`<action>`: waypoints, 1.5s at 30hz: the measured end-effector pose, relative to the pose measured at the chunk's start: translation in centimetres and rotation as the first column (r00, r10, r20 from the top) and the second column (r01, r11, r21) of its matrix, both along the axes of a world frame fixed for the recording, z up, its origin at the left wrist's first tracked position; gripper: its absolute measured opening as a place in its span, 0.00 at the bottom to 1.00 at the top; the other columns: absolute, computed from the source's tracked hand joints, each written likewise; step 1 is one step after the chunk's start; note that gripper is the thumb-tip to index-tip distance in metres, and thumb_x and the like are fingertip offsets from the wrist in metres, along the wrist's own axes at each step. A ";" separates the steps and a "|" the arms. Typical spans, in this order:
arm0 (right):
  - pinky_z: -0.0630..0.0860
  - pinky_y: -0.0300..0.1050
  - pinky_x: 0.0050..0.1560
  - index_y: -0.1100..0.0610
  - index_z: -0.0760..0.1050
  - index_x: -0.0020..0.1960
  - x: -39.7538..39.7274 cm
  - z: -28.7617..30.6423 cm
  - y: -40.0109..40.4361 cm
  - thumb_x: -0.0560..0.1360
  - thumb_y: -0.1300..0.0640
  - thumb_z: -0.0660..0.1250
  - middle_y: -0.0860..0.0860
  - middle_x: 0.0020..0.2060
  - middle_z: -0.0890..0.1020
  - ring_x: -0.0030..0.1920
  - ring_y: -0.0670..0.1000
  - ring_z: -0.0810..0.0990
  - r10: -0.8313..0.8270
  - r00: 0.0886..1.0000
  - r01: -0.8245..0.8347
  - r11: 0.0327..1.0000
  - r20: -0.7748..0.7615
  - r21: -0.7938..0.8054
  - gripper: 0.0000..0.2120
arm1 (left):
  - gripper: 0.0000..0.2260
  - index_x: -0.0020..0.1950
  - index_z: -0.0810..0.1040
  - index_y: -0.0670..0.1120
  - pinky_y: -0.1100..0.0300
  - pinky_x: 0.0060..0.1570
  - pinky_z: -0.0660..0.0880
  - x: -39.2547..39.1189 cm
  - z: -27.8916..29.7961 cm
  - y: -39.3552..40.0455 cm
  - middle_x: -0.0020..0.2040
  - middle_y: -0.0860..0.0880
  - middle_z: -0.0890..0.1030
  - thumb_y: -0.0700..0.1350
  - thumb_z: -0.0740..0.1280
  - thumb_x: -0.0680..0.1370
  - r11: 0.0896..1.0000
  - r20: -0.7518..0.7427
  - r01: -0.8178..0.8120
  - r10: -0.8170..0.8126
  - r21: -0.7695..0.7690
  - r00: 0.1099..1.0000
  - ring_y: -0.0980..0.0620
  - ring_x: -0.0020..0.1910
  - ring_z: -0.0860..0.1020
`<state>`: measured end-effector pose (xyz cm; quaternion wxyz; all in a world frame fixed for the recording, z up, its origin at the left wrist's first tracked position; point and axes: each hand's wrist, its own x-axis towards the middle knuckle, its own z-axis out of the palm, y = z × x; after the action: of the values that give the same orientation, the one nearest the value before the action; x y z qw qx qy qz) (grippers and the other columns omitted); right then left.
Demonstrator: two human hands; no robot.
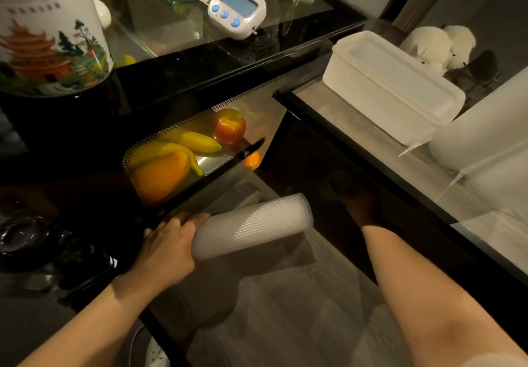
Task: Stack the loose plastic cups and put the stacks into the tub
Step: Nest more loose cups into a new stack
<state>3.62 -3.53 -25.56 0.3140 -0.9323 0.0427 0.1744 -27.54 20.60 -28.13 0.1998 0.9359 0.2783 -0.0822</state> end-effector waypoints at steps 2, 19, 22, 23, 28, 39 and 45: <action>0.76 0.47 0.54 0.62 0.72 0.67 -1.5 1.2 -0.5 0.79 0.61 0.65 0.57 0.61 0.76 0.53 0.55 0.78 -0.017 0.997 0.030 0.980 -0.070 0.196 0.17 | 0.38 0.77 0.57 0.62 0.45 0.65 0.66 -0.4 0.2 -0.2 0.67 0.49 0.70 0.47 0.70 0.71 1.000 0.021 0.002 -0.002 -0.011 1.000 0.45 0.66 0.70; 0.78 0.41 0.37 0.64 0.76 0.61 -8.1 4.0 -5.2 0.73 0.66 0.69 0.61 0.47 0.84 0.40 0.51 0.81 0.069 0.951 0.134 0.785 -0.300 0.605 0.17 | 0.38 0.73 0.62 0.61 0.51 0.61 0.71 -2.0 2.5 -3.2 0.63 0.56 0.69 0.53 0.73 0.64 0.988 0.191 0.084 -0.059 -0.129 0.980 0.51 0.61 0.71; 0.78 0.47 0.45 0.56 0.78 0.61 -8.8 4.8 -5.0 0.75 0.61 0.69 0.56 0.53 0.84 0.49 0.54 0.82 0.218 0.957 -0.064 0.804 -0.191 0.591 0.15 | 0.39 0.73 0.61 0.61 0.52 0.61 0.70 -2.2 2.7 -3.8 0.63 0.57 0.68 0.52 0.73 0.65 0.983 0.201 0.087 -0.053 -0.162 0.978 0.52 0.62 0.70; 0.78 0.48 0.47 0.54 0.79 0.61 -9.1 5.1 -4.8 0.75 0.60 0.69 0.54 0.54 0.83 0.52 0.55 0.81 0.252 0.958 -0.135 0.819 -0.138 0.557 0.14 | 0.39 0.73 0.61 0.61 0.52 0.61 0.70 -2.1 2.8 -4.0 0.63 0.57 0.68 0.52 0.74 0.65 0.980 0.201 0.081 -0.044 -0.181 0.979 0.52 0.62 0.70; 0.82 0.54 0.50 0.55 0.78 0.60 -10.4 5.5 -3.2 0.79 0.58 0.64 0.58 0.53 0.83 0.53 0.59 0.83 0.284 0.953 -0.164 0.781 -0.109 0.602 0.11 | 0.42 0.74 0.60 0.60 0.49 0.60 0.74 -1.3 3.4 -4.7 0.65 0.54 0.67 0.49 0.76 0.65 0.979 0.160 0.024 0.009 -0.203 0.987 0.50 0.63 0.70; 0.81 0.54 0.51 0.55 0.75 0.61 -9.1 4.7 0.3 0.82 0.57 0.59 0.59 0.52 0.83 0.47 0.57 0.83 0.220 0.966 -0.094 0.786 -0.134 0.611 0.11 | 0.44 0.77 0.55 0.57 0.49 0.62 0.72 0.3 3.0 -4.0 0.66 0.49 0.66 0.55 0.75 0.66 0.990 0.011 -0.046 0.048 -0.134 0.999 0.47 0.66 0.69; 0.81 0.48 0.50 0.53 0.75 0.60 -6.6 4.0 3.4 0.80 0.59 0.64 0.57 0.54 0.81 0.51 0.55 0.81 0.219 0.957 -0.072 0.817 -0.192 0.572 0.10 | 0.44 0.78 0.58 0.56 0.49 0.63 0.72 0.8 1.6 -2.7 0.66 0.47 0.68 0.52 0.77 0.66 0.973 0.028 -0.140 0.147 -0.182 0.989 0.44 0.65 0.71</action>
<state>-3.00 -0.11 -21.57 0.5507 -0.7704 -0.0432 0.3185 -26.75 17.88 -26.48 0.2946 0.8929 0.3324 -0.0732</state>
